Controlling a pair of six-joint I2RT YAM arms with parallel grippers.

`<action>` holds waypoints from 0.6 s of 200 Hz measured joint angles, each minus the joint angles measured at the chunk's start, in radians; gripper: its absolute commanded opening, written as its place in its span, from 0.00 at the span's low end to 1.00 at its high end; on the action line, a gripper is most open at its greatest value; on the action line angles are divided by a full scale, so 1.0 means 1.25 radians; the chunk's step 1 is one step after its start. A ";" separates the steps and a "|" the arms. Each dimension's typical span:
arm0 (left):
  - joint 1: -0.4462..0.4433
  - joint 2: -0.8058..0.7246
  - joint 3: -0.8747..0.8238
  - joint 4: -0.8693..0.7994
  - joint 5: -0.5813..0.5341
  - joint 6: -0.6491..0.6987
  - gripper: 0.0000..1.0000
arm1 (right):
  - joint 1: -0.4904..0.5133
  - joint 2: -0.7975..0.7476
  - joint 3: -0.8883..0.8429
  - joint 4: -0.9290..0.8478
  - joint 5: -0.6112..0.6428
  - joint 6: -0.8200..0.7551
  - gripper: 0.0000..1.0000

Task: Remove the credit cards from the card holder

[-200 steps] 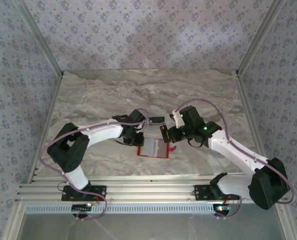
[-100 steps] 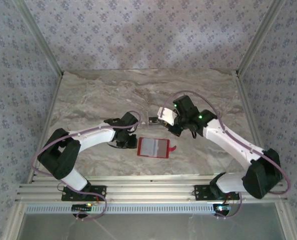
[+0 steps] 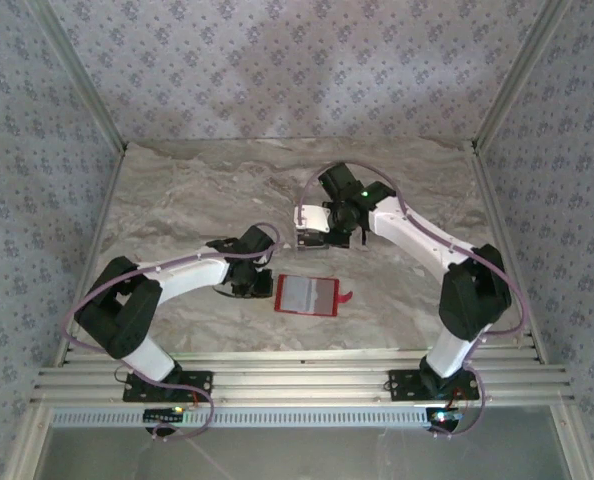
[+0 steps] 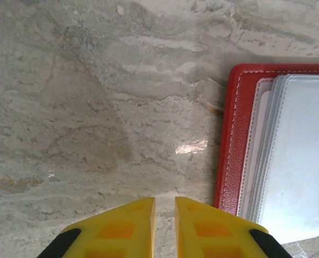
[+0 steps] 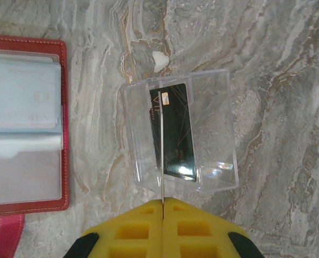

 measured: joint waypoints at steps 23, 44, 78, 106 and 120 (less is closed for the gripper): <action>0.001 0.000 -0.006 0.004 0.001 0.000 0.18 | 0.000 0.041 0.026 -0.020 0.005 -0.019 0.00; 0.002 -0.001 -0.006 0.007 0.003 0.000 0.18 | 0.000 0.074 0.049 -0.034 0.011 -0.032 0.00; 0.002 -0.012 -0.011 0.007 0.009 0.001 0.18 | 0.000 0.118 0.089 -0.052 0.017 -0.046 0.00; 0.003 -0.023 -0.012 0.008 0.013 0.001 0.18 | 0.000 0.146 0.116 -0.067 0.020 -0.057 0.00; 0.005 -0.024 -0.013 0.010 0.013 0.001 0.18 | 0.000 0.160 0.131 -0.076 0.020 -0.060 0.00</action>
